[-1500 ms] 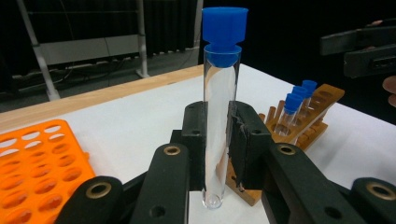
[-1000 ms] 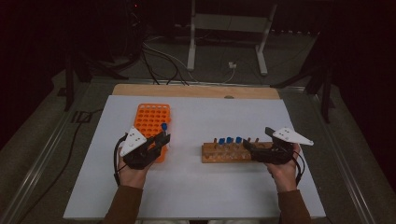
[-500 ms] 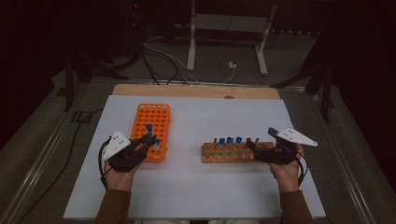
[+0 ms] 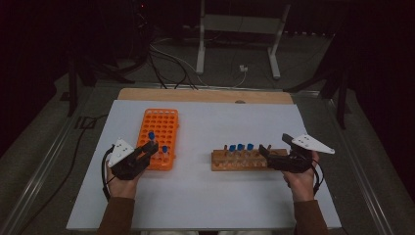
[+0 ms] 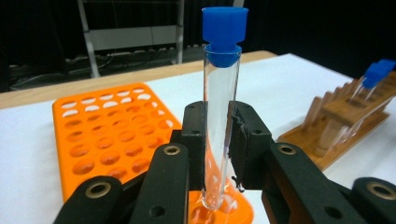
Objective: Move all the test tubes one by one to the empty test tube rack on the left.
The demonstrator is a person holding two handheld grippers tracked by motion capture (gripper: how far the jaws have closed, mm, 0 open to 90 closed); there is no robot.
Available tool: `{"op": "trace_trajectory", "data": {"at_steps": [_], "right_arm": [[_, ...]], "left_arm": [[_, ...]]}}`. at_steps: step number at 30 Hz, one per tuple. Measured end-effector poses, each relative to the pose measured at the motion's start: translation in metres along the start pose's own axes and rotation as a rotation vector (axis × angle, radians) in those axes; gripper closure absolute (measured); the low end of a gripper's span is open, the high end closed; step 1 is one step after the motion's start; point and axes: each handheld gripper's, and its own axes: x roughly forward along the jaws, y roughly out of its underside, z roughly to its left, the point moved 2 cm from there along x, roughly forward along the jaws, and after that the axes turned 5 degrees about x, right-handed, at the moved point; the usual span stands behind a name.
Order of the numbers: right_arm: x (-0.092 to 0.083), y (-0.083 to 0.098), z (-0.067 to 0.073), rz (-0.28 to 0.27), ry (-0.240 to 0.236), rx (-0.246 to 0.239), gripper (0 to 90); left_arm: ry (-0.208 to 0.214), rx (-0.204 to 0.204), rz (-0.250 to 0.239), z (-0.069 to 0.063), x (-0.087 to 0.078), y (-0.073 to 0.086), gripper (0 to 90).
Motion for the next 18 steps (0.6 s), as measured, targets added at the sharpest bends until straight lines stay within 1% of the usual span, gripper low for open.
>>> {"op": "trace_trajectory", "data": {"at_steps": [4,11,18], "right_arm": [[0.0,0.0,0.0,0.0,-0.002,0.0,0.0],[0.0,0.001,0.001,0.001,-0.006,0.0,0.0],[0.001,0.001,0.001,0.002,-0.009,0.001,0.0]], "left_arm": [[-0.005,0.0,0.013,0.001,0.005,0.006,77.7],[-0.006,0.017,0.049,0.001,0.013,0.014,77.7],[-0.005,0.019,0.083,0.001,0.018,0.022,77.8]]}}
